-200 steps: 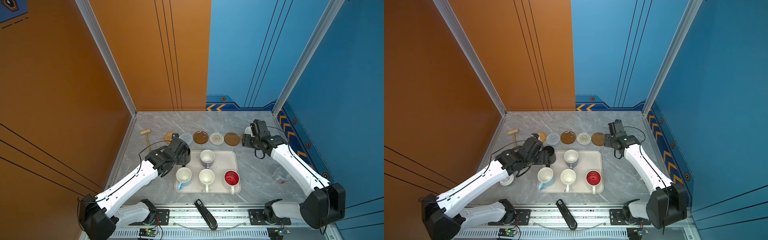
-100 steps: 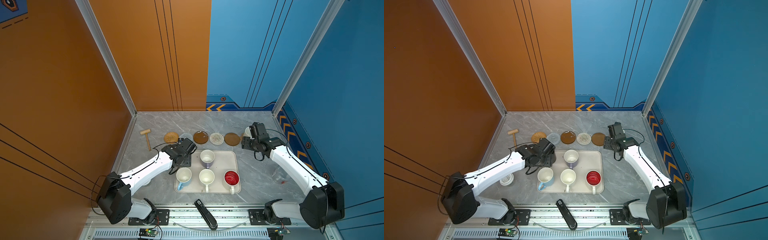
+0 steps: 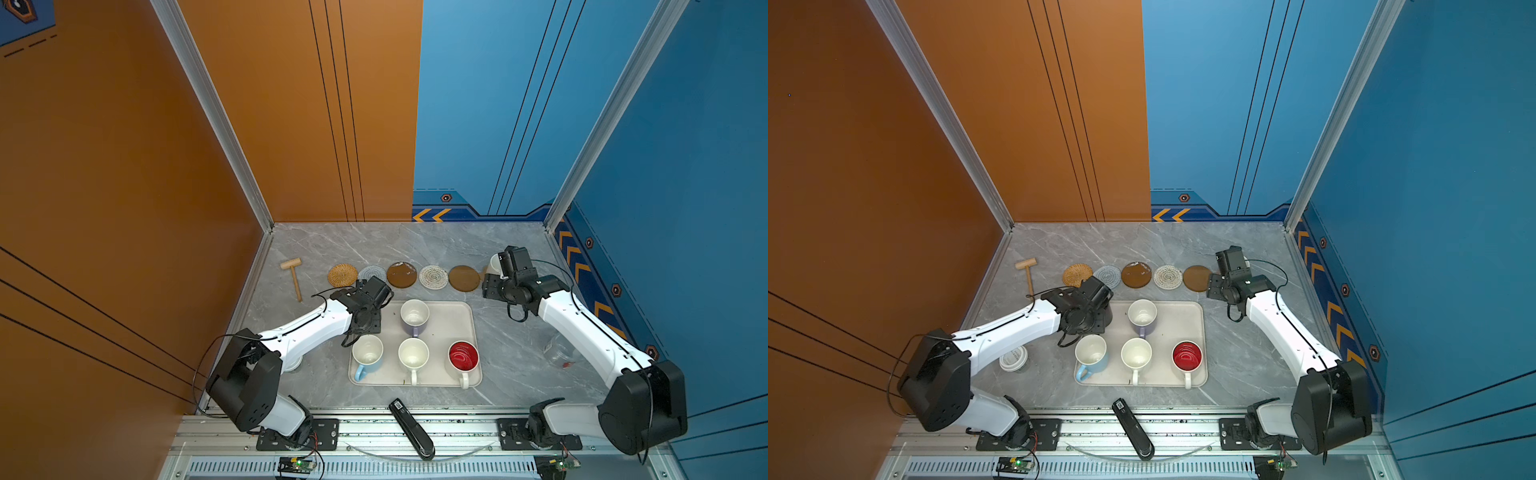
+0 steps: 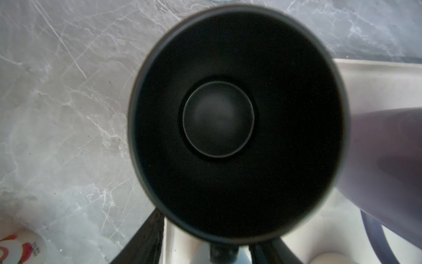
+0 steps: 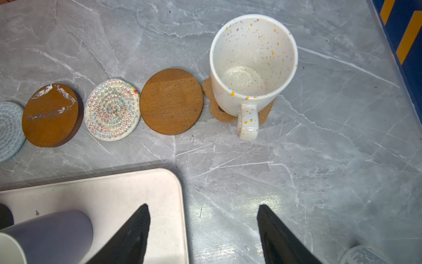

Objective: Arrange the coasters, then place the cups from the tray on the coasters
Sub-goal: 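Lower left gripper into the black mug rim to grasp it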

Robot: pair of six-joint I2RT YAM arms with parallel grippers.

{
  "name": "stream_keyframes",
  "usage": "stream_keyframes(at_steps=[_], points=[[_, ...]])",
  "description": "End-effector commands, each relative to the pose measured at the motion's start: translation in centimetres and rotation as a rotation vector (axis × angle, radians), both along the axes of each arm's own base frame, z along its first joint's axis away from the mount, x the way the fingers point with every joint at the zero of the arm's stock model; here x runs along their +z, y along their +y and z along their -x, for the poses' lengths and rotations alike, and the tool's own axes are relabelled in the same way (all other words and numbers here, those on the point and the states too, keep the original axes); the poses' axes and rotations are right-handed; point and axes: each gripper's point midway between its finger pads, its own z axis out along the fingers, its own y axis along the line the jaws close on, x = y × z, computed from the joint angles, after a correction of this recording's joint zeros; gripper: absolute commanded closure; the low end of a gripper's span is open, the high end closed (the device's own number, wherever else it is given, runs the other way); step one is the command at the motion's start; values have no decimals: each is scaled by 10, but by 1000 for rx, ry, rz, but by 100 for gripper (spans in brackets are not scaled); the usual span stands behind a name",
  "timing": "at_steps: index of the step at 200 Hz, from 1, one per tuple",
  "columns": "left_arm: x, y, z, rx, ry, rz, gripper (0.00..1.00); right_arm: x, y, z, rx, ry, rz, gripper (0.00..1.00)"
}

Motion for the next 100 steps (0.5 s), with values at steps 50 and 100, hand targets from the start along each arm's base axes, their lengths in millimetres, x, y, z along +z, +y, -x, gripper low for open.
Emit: stream_keyframes(at_steps=[50, 100], points=[[-14, 0, -4, 16, 21, 15, 54, -11, -2, 0, -24, 19, -9, 27], [-18, 3, -6, 24, 21, -2, 56, -13, -2, 1, -27, 23, -10, 27]])
